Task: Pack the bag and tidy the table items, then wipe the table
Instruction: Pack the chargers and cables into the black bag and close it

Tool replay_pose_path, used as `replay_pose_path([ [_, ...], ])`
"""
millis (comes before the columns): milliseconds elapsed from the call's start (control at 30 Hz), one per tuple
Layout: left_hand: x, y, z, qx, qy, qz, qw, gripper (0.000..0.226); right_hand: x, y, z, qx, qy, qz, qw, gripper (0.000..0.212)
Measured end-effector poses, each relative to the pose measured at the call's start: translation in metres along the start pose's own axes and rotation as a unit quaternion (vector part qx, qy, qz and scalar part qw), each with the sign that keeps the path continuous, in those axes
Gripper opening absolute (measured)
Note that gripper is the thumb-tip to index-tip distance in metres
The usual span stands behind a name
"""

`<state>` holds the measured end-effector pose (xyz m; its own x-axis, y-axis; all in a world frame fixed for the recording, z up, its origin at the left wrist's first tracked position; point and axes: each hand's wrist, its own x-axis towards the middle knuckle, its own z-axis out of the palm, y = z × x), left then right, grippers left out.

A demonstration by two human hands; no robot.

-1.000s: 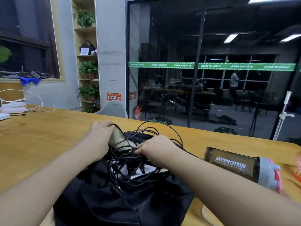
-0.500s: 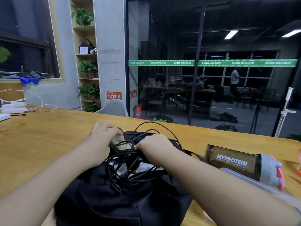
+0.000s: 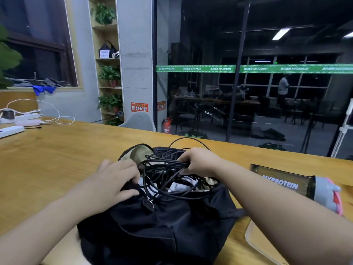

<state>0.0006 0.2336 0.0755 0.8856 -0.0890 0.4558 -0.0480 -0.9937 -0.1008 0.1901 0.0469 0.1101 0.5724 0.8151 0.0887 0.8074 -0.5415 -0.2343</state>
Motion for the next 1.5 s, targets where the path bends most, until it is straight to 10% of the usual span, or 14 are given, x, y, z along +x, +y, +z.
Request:
replay_pose_path([
  [200, 0.003, 0.006, 0.002, 0.099, 0.015, 0.069, 0.993, 0.037, -0.004, -0.004, 0.000, 0.038, 0.027, 0.028, 0.999, 0.019],
  [633, 0.011, 0.032, -0.028, -0.237, 0.183, 0.059, 0.952, 0.013, 0.007, -0.056, 0.004, -0.090, 0.186, 0.065, 0.976, 0.026],
  [1000, 0.013, 0.014, -0.017, -0.181, 0.162, 0.045, 0.969, 0.039, -0.043, -0.032, -0.024, -0.024, -0.154, -0.039, 0.987, 0.053],
  [1233, 0.040, 0.012, -0.011, -0.055, 0.179, -0.070, 0.980, 0.031, -0.024, -0.003, -0.028, -0.025, 0.104, 0.057, 0.993, 0.036],
  [1367, 0.066, 0.009, -0.014, 0.035, 0.074, -0.121, 0.989, 0.021, -0.010, 0.024, -0.013, 0.007, 0.078, 0.185, 0.980, 0.076],
  [1500, 0.088, 0.003, -0.005, 0.168, -0.025, -0.149, 0.974, 0.019, -0.007, 0.030, 0.001, 0.102, 0.061, 0.164, 0.979, 0.043],
])
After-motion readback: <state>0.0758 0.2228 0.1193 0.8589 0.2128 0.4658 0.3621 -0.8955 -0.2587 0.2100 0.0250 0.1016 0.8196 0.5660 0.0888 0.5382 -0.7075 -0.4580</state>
